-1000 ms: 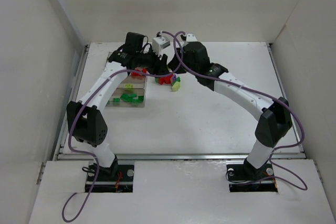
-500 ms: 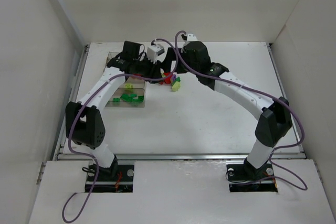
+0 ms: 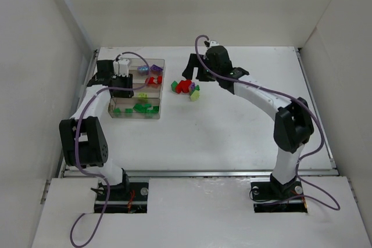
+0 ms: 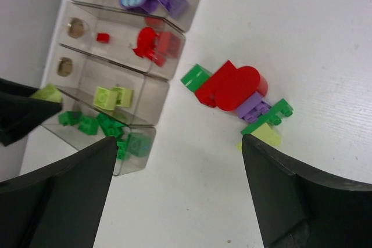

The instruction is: Sort the legos into containers by color

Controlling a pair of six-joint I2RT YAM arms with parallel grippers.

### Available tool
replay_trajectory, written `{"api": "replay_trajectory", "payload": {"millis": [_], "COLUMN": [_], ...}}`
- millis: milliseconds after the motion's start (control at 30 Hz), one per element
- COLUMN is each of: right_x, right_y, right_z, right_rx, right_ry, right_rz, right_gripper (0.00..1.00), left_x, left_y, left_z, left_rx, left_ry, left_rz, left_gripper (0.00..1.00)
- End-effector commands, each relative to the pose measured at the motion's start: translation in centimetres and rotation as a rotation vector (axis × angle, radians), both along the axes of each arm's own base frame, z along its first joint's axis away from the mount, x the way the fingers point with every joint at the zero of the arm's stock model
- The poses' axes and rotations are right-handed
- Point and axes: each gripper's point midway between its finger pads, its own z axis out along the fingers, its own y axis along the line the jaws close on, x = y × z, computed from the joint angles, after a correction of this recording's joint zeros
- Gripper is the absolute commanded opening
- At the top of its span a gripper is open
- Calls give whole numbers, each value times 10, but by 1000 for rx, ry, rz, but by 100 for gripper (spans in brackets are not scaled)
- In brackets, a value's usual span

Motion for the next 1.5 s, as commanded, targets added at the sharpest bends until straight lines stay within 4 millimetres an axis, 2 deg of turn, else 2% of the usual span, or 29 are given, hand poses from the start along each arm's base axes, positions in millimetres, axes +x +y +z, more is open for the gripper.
{"api": "replay_trajectory", "payload": {"millis": [0, 67, 100, 233, 267, 300, 367, 467, 500, 600, 633, 800, 833, 867, 933, 1000, 1067, 1100, 1267, 1367, 1400, 1467], "right_x": [11, 17, 18, 23, 23, 24, 23, 25, 25, 25, 25, 22, 20, 21, 17, 17, 16, 15, 16, 17, 18, 19], "right_y": [18, 18, 18, 15, 15, 16, 15, 10, 10, 10, 10, 8, 7, 5, 1, 2, 4, 5, 5, 4, 4, 5], "right_z": [18, 13, 17, 8, -1, 4, 1, -3, -3, -3, -3, -7, -6, -6, -14, -16, -21, -21, -26, -26, -32, -28], "right_rx": [51, 50, 55, 45, 26, 31, 25, 21, 21, 21, 21, 10, 10, 7, -8, -1, 6, 10, -1, -12, -18, -19], "right_ry": [-39, -30, -38, -21, -7, -15, -6, 2, 2, 2, 2, 19, 19, 17, 31, 35, 51, 54, 56, 48, 57, 43], "right_rz": [40, 39, 39, 30, 33, 33, 33, 24, 24, 24, 24, 24, 24, 16, 6, 2, 10, 18, 22, 19, 19, 23], "right_gripper": [93, 93, 93, 93, 93, 93, 93, 93, 93, 93, 93, 93, 93, 93, 93, 93, 93, 93, 93, 93, 93, 93], "left_x": [7, 12, 17, 20, 24, 24, 31, 33, 36, 37, 39, 8, -11, -15, -25, -26, -22, -22, -24, -23, -23, -22], "left_y": [16, 22, 27, 33, 33, 33, 39, 40, 41, 41, 42, 45, 43, 49, 47, 49, 49, 49, 47, 52, 54, 57], "left_z": [15, 7, 6, -5, 0, -5, -1, 1, 11, 28, 40, 21, 9, 1, -9, -20, -22, -30, -47, -56, -60, -65], "left_rx": [59, 65, 66, 71, 73, 72, 77, 77, 78, 74, 92, 158, 150, 153, 148, 151, 147, 145, 134, 159, 168, 177], "left_ry": [-78, -74, -76, -48, -67, -54, -83, -94, -118, -163, -201, -77, 11, 58, 110, 122, 113, 137, 173, 185, 195, 213], "left_rz": [39, 43, 55, 70, 70, 70, 94, 94, 110, 118, 105, 41, 35, 48, 44, 58, 66, 64, 55, 60, 65, 82], "left_gripper": [22, 34, 38, 60, 62, 64, 69, 70, 70, 70, 70, 69, 69, 69, 70, 72, 75, 75, 75, 75, 74, 74]}}
